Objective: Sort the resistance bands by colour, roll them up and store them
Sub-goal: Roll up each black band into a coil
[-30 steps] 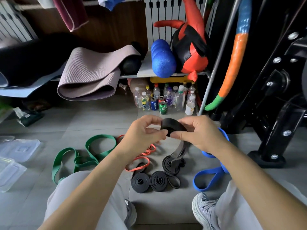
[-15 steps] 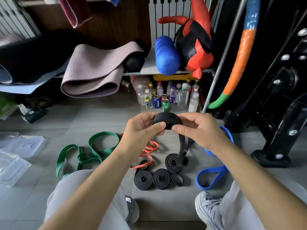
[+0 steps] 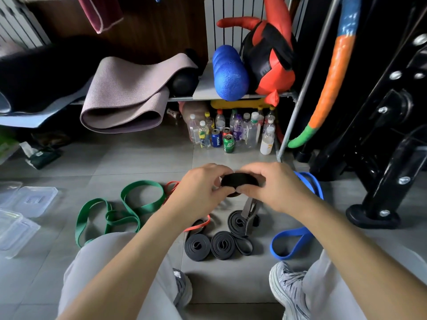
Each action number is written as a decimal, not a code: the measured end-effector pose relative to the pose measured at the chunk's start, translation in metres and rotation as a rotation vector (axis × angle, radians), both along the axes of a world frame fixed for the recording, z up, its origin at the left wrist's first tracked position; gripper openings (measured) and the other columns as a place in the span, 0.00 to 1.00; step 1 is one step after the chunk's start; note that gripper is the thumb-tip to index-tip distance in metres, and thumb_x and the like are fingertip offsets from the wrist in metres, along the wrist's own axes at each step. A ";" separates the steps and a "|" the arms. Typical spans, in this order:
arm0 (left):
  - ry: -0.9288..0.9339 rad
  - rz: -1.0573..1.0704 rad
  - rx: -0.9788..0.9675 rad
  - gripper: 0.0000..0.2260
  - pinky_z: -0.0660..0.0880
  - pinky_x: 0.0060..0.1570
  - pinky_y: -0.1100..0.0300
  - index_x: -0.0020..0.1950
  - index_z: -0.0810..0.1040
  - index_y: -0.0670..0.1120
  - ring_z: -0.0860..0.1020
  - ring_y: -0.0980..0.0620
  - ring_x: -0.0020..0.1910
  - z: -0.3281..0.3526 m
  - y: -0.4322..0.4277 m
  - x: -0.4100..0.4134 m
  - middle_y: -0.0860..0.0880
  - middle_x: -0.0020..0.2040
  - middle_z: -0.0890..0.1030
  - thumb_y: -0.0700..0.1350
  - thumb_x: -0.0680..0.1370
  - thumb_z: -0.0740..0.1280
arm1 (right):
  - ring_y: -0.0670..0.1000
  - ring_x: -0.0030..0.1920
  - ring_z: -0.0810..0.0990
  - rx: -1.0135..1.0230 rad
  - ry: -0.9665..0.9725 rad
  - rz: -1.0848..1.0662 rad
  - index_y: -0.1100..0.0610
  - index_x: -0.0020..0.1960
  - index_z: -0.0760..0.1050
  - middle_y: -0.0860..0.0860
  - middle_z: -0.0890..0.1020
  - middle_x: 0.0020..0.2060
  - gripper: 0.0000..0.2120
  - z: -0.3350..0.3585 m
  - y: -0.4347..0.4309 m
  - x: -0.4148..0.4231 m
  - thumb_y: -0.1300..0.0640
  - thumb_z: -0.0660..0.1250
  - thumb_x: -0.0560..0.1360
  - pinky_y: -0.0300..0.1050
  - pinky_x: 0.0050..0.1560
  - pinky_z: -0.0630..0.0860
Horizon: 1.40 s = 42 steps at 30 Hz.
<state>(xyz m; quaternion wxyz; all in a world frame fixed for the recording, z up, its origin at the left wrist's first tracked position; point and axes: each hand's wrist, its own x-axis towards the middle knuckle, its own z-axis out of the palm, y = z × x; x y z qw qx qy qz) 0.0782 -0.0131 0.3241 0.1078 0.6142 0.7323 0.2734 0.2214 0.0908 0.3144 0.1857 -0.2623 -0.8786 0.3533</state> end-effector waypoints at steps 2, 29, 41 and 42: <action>-0.111 0.037 0.055 0.10 0.73 0.44 0.63 0.54 0.79 0.52 0.76 0.56 0.39 0.001 0.000 0.001 0.57 0.39 0.74 0.42 0.74 0.70 | 0.33 0.42 0.78 -0.081 0.068 -0.029 0.47 0.51 0.78 0.37 0.80 0.39 0.14 0.001 0.002 0.002 0.58 0.75 0.68 0.29 0.48 0.72; -0.212 0.152 0.165 0.09 0.72 0.39 0.66 0.52 0.79 0.55 0.77 0.55 0.38 0.005 -0.005 0.001 0.60 0.39 0.75 0.43 0.74 0.69 | 0.45 0.47 0.78 -0.040 0.105 -0.024 0.51 0.49 0.78 0.43 0.78 0.44 0.10 -0.002 0.006 0.000 0.59 0.73 0.69 0.42 0.51 0.75; -1.177 0.194 0.207 0.08 0.79 0.47 0.62 0.52 0.78 0.45 0.80 0.50 0.49 -0.002 0.008 0.006 0.48 0.47 0.83 0.35 0.75 0.66 | 0.43 0.43 0.83 -0.347 0.354 -0.050 0.46 0.46 0.79 0.40 0.84 0.38 0.15 0.000 0.014 -0.007 0.66 0.72 0.69 0.38 0.51 0.78; -0.945 0.209 0.148 0.11 0.79 0.50 0.58 0.55 0.77 0.45 0.79 0.50 0.51 -0.004 0.009 0.003 0.49 0.50 0.82 0.36 0.75 0.68 | 0.41 0.42 0.82 -0.263 0.293 -0.073 0.45 0.46 0.79 0.39 0.84 0.37 0.15 -0.002 0.016 -0.005 0.65 0.73 0.69 0.39 0.50 0.78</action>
